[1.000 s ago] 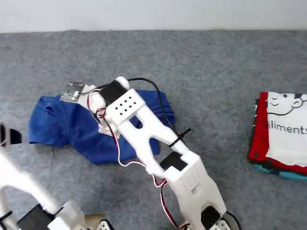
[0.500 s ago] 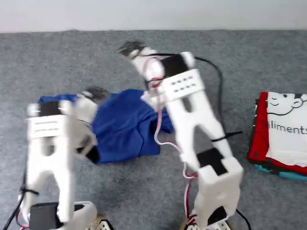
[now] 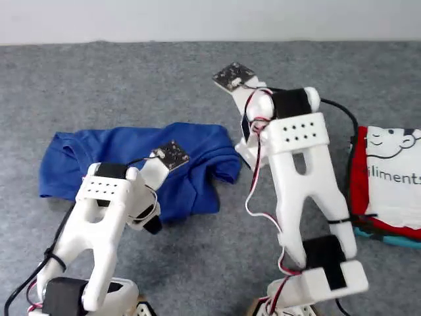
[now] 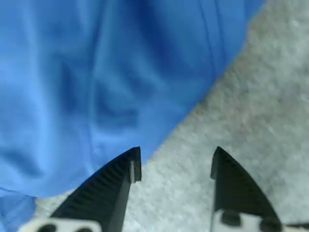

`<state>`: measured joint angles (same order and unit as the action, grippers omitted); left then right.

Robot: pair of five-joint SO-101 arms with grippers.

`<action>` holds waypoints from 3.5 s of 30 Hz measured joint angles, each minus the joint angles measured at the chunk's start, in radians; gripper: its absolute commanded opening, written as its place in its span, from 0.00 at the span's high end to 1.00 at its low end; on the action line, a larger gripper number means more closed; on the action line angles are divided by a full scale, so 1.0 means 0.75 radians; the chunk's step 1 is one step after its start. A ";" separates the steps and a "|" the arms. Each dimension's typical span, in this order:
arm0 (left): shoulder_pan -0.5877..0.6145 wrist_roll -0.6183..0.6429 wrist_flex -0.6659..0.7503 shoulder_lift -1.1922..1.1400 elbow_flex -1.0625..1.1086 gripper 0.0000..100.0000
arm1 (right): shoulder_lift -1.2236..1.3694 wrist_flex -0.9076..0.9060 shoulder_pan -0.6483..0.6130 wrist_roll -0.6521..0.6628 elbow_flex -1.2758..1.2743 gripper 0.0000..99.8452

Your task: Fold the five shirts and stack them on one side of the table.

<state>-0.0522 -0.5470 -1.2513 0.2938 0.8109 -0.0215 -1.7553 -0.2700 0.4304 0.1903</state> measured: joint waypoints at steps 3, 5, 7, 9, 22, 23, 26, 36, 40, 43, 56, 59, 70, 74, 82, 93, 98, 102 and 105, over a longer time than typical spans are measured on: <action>0.010 0.002 0.029 -0.016 0.008 0.76 | -0.045 0.000 0.004 0.000 -0.047 0.83; 0.010 0.002 0.055 -0.080 0.008 0.76 | -0.072 0.000 0.002 0.000 -0.065 0.83; 0.023 0.002 0.108 -0.166 0.008 0.76 | -0.086 0.000 0.002 0.000 -0.065 0.83; 0.047 0.002 0.147 -0.254 0.004 0.77 | -0.098 0.000 0.002 0.000 -0.065 0.83; 0.090 0.014 0.037 -0.383 -0.229 0.99 | -0.137 0.000 0.002 0.000 -0.065 0.83; 0.113 0.018 0.000 -0.354 -0.256 0.99 | -0.137 0.000 0.002 0.000 -0.065 0.83; 0.209 0.043 -0.100 -0.207 -0.350 0.99 | -0.137 0.000 0.002 0.000 -0.065 0.83; 0.569 0.037 -0.372 0.213 -0.665 0.99 | -0.137 0.000 0.002 0.000 -0.065 0.83; 0.732 0.029 -0.383 0.223 -0.679 0.99 | -0.137 0.000 0.000 0.000 -0.065 0.83; 0.847 0.012 -0.383 0.223 -0.679 0.99 | -0.137 0.000 -0.010 0.000 -0.072 0.83; 1.395 -0.018 -0.164 0.223 -0.554 0.99 | -0.008 0.004 -0.288 0.000 -0.088 0.83; 1.436 -0.039 -0.160 0.223 -0.503 0.99 | 0.023 0.045 -0.350 0.000 -0.088 0.83; 1.444 -0.041 -0.153 0.231 -0.438 0.99 | 0.415 0.203 -0.567 -0.086 0.225 0.70; 1.444 -0.041 -0.153 0.231 -0.438 0.99 | 0.675 0.178 -0.591 -0.178 0.518 0.70; 1.444 -0.041 -0.153 0.231 -0.438 0.99 | 1.135 0.061 -0.651 -0.272 1.119 0.70; 1.442 -0.041 -0.153 0.231 -0.438 0.99 | 1.418 0.002 -0.651 -0.219 1.369 0.97; 1.442 -0.041 -0.153 0.231 -0.438 0.99 | 1.375 0.002 -0.651 -0.141 1.367 0.99; 1.442 -0.041 -0.153 0.231 -0.438 0.99 | 1.213 0.002 -0.651 -0.082 1.332 0.99; 1.442 -0.041 -0.158 0.231 -0.438 0.99 | 1.068 0.002 -0.651 -0.035 1.182 0.99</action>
<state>1.0296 -0.5777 -1.3694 0.4672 0.4826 0.7795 -1.7538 -0.7580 0.4043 1.0771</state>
